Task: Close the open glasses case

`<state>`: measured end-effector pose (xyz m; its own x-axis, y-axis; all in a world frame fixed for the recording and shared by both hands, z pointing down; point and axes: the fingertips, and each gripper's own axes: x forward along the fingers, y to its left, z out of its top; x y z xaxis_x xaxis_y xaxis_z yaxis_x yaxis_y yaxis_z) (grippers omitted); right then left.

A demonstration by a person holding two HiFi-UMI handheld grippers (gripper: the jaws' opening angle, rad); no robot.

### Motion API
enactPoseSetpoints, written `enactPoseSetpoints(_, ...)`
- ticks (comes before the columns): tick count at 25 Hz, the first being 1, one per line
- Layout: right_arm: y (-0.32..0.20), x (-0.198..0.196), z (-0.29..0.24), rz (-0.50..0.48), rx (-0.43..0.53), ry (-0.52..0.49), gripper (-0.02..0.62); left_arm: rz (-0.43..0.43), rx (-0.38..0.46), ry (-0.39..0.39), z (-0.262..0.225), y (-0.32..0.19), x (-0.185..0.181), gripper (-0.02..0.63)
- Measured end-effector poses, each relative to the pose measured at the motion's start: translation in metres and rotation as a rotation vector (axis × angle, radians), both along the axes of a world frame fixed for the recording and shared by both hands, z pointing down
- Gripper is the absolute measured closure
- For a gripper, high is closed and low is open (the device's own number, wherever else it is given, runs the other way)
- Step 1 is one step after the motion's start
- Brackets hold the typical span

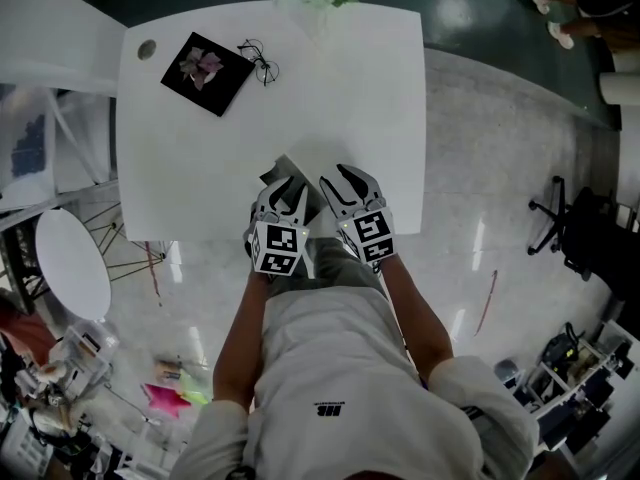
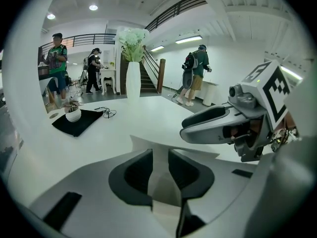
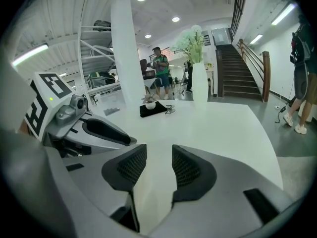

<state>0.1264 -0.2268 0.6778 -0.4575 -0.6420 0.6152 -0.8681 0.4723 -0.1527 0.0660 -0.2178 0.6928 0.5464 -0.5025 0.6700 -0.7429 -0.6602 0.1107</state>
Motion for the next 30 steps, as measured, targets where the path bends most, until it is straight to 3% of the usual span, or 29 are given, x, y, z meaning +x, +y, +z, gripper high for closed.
enactPoseSetpoints(30, 0.012, -0.024, 0.010, -0.034, -0.027, -0.031, 0.433, -0.017, -0.015, 0.026, 0.006, 0.015, -0.005, 0.495)
